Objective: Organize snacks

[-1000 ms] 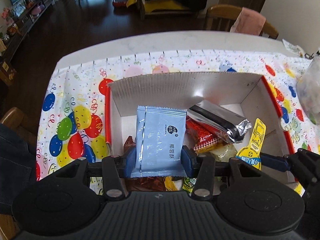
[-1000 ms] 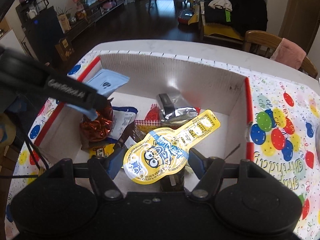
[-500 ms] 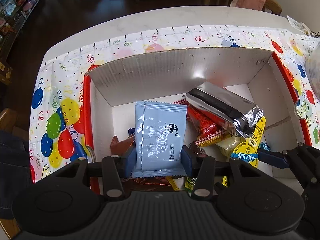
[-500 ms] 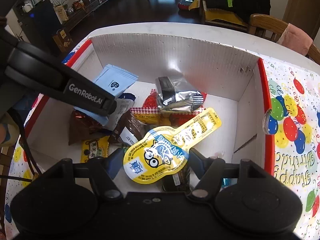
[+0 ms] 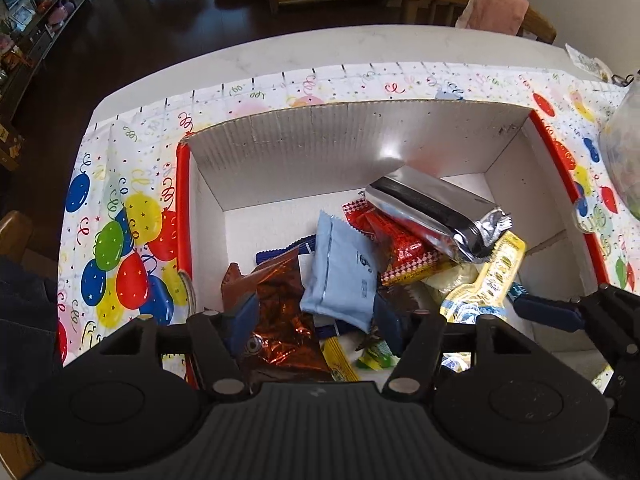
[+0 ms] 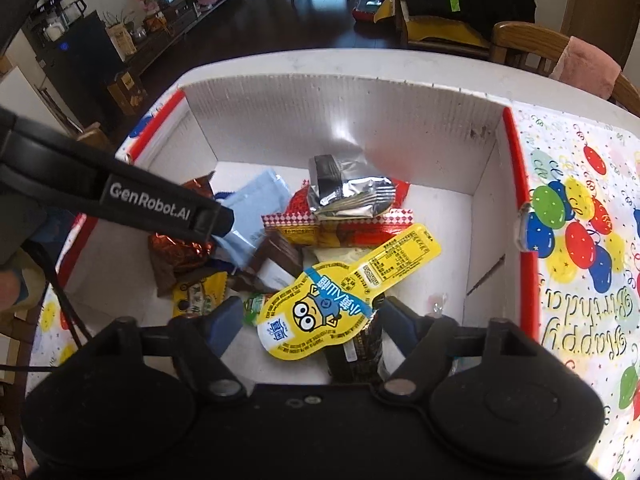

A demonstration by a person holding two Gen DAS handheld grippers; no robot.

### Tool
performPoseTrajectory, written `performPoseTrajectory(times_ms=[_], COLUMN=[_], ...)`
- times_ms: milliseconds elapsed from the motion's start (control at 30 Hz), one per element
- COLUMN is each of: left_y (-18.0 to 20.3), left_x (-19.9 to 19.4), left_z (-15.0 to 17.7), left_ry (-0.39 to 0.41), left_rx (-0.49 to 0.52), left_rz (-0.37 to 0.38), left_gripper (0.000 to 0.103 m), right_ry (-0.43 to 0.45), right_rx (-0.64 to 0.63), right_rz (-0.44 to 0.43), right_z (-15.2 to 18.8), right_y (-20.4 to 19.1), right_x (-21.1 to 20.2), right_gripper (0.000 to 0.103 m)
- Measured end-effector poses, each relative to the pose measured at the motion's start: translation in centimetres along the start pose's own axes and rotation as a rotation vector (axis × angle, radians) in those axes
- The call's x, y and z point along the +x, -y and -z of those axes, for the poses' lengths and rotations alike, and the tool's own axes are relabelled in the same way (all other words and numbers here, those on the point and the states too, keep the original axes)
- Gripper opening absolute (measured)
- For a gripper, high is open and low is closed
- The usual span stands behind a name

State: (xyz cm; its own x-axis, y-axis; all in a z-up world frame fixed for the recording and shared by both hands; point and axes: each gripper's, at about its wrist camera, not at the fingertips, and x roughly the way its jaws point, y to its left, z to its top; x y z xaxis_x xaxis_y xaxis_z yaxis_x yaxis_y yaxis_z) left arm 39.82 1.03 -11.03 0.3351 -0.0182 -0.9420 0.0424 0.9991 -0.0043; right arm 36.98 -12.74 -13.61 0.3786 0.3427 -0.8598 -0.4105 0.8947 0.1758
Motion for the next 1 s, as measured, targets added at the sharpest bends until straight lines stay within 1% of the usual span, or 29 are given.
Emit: performPoseTrajectory(times_ms=[67,200,267,400,533,833,867,900,1000], left_y=[-0.1,-0.3,-0.3,-0.3,-0.4,-0.7,-0.7,-0.7,-0.7], left_x=[-0.6,-2.2,-3.0,-4.8,-6.7,-10.5,-10.9,-11.3,-12.4], left_z=[0.4,1.3,1.8,2.9,4.2,7.5,7.9,8.2,9.3], left_ry=[0.017,0.064,0.085,0.13,0.183,0.283,0.292,0.302,0.333], left_rx=[-0.001,-0.001,0.003,0.003,0.002,-0.001,-0.002,-0.004,-0.01], left_rz=[0.001,0.013,0.021,0.034,0.041,0.065,0.068,0.073,0.087], left_gripper=[0.063,0.063,0.063,0.063,0.069,0.071,0.072,0.074,0.076], right_ry=[0.01,0.044,0.064,0.108,0.155,0.246,0.256,0.267,0.294], right_rx=[0.006,0.027,0.034,0.035,0.024,0.011,0.006,0.003,0.0], right_rz=[-0.004,-0.018,-0.026,-0.029,-0.024,-0.014,-0.013,-0.014,-0.018], right_z=[0.2,0.7,0.9,1.2,1.8,3.2,3.3,3.5,4.0], right_y=[0.1,0.1,0.1,-0.2,-0.6,-1.3,-1.4,-1.5,-1.7], right_x=[-0.8,-2.5,-3.3,-5.2,-7.0,-10.6,-11.0,-11.4,-12.2], right_gripper=[0.08,0.085,0.086,0.091,0.094,0.096,0.098,0.102,0.103])
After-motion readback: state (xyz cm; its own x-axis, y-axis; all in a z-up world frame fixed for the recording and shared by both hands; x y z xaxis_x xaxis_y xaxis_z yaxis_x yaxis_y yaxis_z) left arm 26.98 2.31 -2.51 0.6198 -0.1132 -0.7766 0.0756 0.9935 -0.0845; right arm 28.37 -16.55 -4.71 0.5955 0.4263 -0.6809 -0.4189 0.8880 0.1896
